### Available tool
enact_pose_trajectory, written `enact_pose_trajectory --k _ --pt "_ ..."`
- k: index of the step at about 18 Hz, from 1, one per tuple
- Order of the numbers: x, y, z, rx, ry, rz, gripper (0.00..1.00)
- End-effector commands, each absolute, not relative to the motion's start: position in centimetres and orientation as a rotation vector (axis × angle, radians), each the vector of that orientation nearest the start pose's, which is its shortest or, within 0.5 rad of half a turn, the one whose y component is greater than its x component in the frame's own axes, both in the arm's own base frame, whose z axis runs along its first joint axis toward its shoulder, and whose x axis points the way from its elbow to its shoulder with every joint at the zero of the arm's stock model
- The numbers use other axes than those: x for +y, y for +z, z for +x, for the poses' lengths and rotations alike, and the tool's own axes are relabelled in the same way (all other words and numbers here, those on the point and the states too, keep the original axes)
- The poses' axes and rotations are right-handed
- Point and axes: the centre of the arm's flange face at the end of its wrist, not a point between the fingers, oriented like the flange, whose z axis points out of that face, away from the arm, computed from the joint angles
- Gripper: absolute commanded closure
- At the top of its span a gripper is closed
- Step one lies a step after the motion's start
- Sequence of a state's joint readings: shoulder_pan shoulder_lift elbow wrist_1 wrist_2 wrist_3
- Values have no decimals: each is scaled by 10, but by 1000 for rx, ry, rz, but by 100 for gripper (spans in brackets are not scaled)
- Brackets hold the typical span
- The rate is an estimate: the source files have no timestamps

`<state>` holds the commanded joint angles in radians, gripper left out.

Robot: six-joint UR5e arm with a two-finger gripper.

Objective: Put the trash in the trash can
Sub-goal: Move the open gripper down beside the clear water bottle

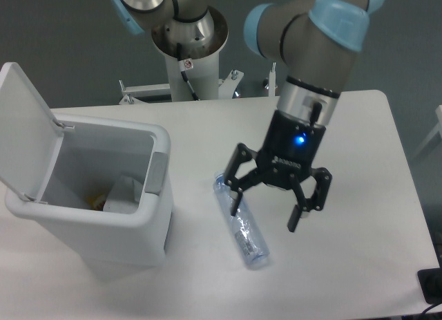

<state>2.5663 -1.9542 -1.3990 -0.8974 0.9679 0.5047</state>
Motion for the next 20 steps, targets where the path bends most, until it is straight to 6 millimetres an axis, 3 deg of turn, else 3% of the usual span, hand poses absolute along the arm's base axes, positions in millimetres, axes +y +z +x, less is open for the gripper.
enact_pose_trajectory --k 1,5,7,12,20 --pt "525 434 -462 -428 -170 -2386 0" --pt "520 345 -496 -587 -162 -2590 0" --pt "514 338 -499 -633 -204 -2639 0" --pt "523 311 -507 -726 -354 -2806 0" --pt "552 265 -489 -781 -369 -2921 0"
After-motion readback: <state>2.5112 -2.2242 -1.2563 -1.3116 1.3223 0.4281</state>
